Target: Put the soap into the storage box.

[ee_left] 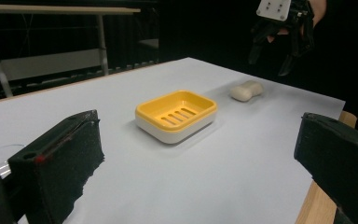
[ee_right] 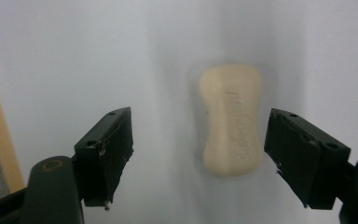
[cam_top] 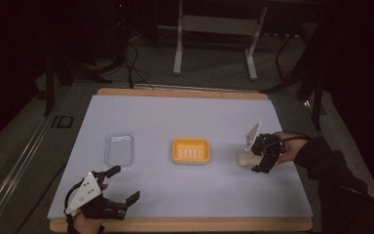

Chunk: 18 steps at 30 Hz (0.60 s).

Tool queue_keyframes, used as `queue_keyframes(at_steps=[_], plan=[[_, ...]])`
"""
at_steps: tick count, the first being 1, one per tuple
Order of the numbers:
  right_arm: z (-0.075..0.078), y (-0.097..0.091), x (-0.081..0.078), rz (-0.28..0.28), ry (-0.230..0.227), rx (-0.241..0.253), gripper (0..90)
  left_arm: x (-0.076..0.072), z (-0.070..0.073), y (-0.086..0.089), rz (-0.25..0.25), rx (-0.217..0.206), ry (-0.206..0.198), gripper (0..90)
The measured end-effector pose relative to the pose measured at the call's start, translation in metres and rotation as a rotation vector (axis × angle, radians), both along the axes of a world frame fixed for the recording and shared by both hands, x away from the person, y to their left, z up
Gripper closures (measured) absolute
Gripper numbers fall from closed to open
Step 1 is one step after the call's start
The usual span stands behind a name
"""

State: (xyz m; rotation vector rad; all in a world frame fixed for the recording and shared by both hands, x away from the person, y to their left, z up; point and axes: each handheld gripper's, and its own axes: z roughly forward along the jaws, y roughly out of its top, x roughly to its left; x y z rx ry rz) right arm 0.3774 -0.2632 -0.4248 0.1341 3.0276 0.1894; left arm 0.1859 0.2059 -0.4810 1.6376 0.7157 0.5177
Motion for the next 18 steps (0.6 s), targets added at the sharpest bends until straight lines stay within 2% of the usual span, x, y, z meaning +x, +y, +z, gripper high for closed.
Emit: queue_keyframes(at_steps=[4, 8, 10, 16, 18], plan=[[-0.002, -0.001, 0.005, -0.006, 0.005, 0.000, 24.8, -0.002, -0.001, 0.001, 0.002, 0.006, 0.003, 1.1], [-0.004, -0.001, 0.011, -0.009, -0.028, 0.040, 27.7, -0.004, -0.001, 0.002, 0.014, 0.007, 0.007, 1.2], [-0.006, -0.002, 0.013, -0.009, -0.036, 0.042, 27.7, -0.005, -0.001, 0.003, 0.021, 0.006, 0.007, 1.2], [-0.018, -0.003, 0.020, -0.008, -0.021, 0.029, 27.8, -0.007, -0.002, 0.006, 0.031, 0.005, 0.010, 1.2], [-0.027, -0.004, 0.024, -0.001, -0.008, 0.015, 29.0, -0.009, -0.002, 0.007, 0.033, 0.006, 0.010, 1.2]])
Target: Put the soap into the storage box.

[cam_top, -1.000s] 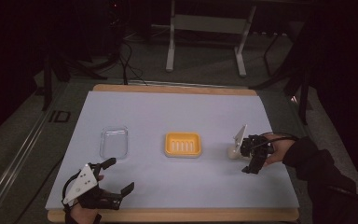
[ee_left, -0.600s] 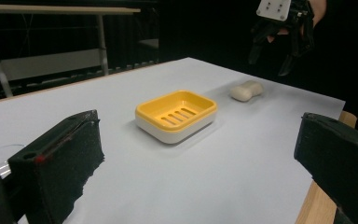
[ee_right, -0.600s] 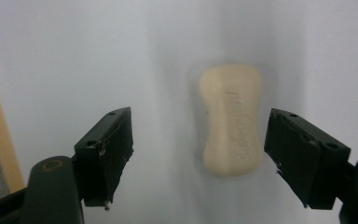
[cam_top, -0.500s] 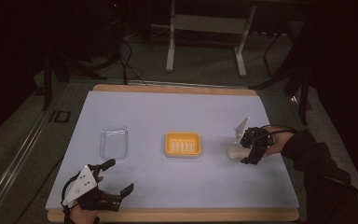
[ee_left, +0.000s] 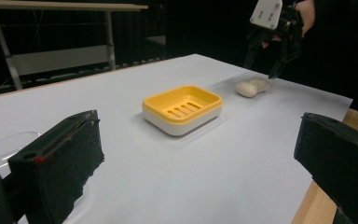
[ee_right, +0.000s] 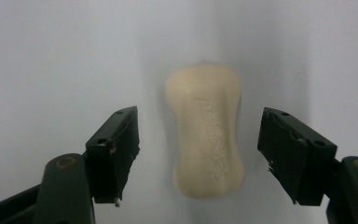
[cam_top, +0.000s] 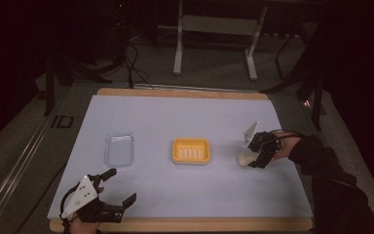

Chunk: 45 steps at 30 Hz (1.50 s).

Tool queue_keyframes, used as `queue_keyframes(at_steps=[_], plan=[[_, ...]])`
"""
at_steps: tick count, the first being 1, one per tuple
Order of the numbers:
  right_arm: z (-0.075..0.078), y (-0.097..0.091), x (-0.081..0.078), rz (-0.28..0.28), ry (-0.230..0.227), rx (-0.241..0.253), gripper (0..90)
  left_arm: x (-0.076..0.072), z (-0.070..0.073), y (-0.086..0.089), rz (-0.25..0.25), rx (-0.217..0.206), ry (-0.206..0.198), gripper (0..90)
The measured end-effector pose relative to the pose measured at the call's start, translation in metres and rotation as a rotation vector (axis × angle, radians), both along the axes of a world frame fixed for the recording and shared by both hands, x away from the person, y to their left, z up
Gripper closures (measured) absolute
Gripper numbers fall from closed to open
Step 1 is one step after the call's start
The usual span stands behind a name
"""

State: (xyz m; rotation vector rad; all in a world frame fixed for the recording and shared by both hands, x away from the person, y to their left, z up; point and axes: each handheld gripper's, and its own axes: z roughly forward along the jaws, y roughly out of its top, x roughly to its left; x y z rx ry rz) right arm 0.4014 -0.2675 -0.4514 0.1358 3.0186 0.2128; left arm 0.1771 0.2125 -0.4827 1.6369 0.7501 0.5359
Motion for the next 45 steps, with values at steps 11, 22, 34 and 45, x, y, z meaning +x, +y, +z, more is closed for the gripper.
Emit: queue_keyframes(at_steps=[11, 22, 34, 45], plan=[[-0.025, -0.004, 0.009, -0.017, -0.003, -0.023, 31.2, -0.004, -0.001, 0.003, 0.018, -0.004, 0.006, 1.1], [-0.037, -0.009, 0.013, -0.020, 0.038, -0.052, 35.7, -0.002, -0.002, 0.002, 0.011, 0.008, 0.011, 1.2], [-0.045, -0.010, 0.016, -0.014, 0.089, -0.043, 48.5, -0.003, -0.002, 0.002, 0.009, 0.008, 0.011, 1.2], [-0.042, -0.010, 0.016, -0.009, 0.098, -0.042, 49.5, -0.002, -0.002, 0.000, 0.004, 0.008, 0.009, 1.1]])
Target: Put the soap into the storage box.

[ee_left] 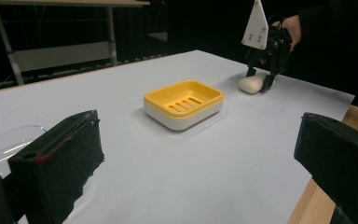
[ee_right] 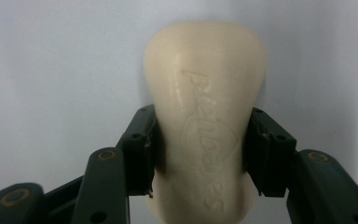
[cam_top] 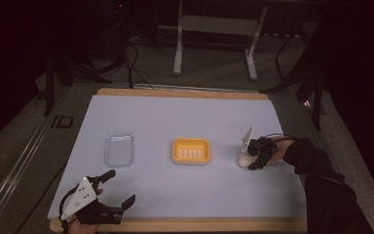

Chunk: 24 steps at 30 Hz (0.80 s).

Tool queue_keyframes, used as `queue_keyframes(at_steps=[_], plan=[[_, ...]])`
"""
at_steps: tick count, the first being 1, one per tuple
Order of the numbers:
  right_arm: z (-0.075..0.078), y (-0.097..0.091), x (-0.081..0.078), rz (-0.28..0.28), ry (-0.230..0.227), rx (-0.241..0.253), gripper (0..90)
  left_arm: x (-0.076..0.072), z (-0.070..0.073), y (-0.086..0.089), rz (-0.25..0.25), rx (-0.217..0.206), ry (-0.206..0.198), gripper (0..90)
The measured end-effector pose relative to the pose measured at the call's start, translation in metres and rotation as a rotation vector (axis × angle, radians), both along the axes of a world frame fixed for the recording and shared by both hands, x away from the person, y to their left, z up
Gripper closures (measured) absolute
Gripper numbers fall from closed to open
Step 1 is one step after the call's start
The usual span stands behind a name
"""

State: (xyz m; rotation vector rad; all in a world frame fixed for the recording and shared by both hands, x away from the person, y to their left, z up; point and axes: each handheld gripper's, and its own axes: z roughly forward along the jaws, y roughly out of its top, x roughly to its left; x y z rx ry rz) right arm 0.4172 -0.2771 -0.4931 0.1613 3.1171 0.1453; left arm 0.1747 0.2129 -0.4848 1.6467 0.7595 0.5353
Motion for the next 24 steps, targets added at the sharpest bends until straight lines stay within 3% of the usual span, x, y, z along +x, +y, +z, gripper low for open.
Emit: queue_keyframes(at_steps=[9, 24], plan=[[0.015, 0.001, -0.001, -0.009, 0.011, 0.005, 49.6, 0.000, 0.000, -0.002, -0.009, 0.003, -0.002, 1.2], [0.045, 0.009, -0.007, 0.000, -0.012, 0.021, 49.6, 0.005, 0.001, -0.008, -0.049, 0.011, -0.010, 1.2]])
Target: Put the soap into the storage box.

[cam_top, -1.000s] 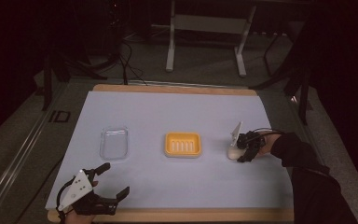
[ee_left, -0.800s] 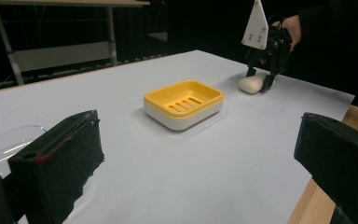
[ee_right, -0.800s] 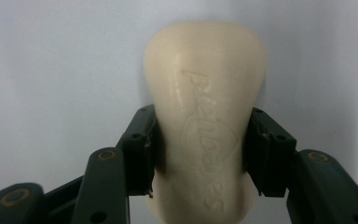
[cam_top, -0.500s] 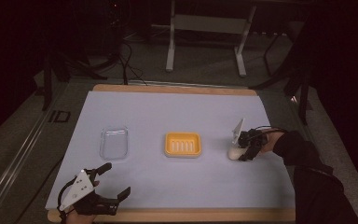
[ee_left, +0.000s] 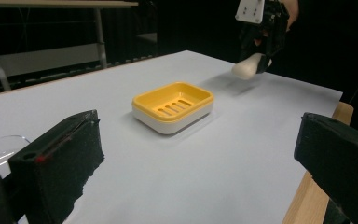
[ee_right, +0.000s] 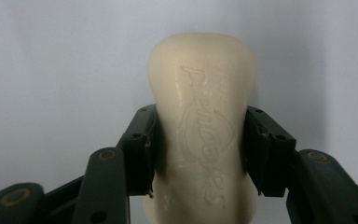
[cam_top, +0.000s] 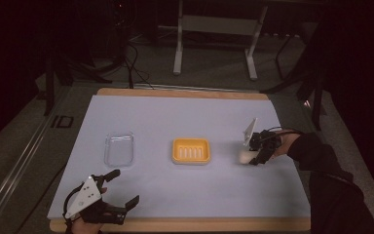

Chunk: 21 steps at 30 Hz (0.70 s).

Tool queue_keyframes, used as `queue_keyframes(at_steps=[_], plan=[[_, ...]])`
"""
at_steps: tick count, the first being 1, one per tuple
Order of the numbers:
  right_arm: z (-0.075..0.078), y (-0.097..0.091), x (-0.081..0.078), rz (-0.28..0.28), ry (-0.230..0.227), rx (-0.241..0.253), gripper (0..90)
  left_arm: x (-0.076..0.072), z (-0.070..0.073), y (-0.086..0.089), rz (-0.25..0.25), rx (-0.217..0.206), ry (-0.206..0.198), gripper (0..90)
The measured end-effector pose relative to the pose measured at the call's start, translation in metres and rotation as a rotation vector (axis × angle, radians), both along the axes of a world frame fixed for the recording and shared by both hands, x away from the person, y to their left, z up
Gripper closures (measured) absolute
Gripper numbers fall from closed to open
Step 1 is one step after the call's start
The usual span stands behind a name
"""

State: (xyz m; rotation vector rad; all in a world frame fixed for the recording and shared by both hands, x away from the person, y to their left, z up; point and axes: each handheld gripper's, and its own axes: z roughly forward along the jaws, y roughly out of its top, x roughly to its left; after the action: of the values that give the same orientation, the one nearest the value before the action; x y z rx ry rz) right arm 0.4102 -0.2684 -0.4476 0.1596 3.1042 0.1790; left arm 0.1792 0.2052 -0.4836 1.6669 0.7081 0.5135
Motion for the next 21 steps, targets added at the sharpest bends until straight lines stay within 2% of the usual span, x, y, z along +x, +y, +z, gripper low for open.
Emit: queue_keyframes(at_steps=[6, 10, 19, 21], plan=[[0.010, 0.005, -0.001, 0.003, -0.006, 0.010, 49.6, 0.001, 0.000, -0.001, -0.004, -0.001, 0.002, 1.2], [0.021, 0.013, -0.002, 0.008, -0.007, 0.039, 49.7, 0.002, 0.000, -0.002, -0.007, -0.004, 0.001, 1.2], [0.045, 0.035, -0.003, 0.042, -0.044, 0.078, 49.7, 0.002, 0.001, -0.002, -0.015, -0.007, 0.000, 1.2], [0.054, 0.042, -0.003, 0.058, -0.056, 0.111, 49.7, 0.002, 0.001, -0.002, -0.016, -0.010, 0.000, 1.2]])
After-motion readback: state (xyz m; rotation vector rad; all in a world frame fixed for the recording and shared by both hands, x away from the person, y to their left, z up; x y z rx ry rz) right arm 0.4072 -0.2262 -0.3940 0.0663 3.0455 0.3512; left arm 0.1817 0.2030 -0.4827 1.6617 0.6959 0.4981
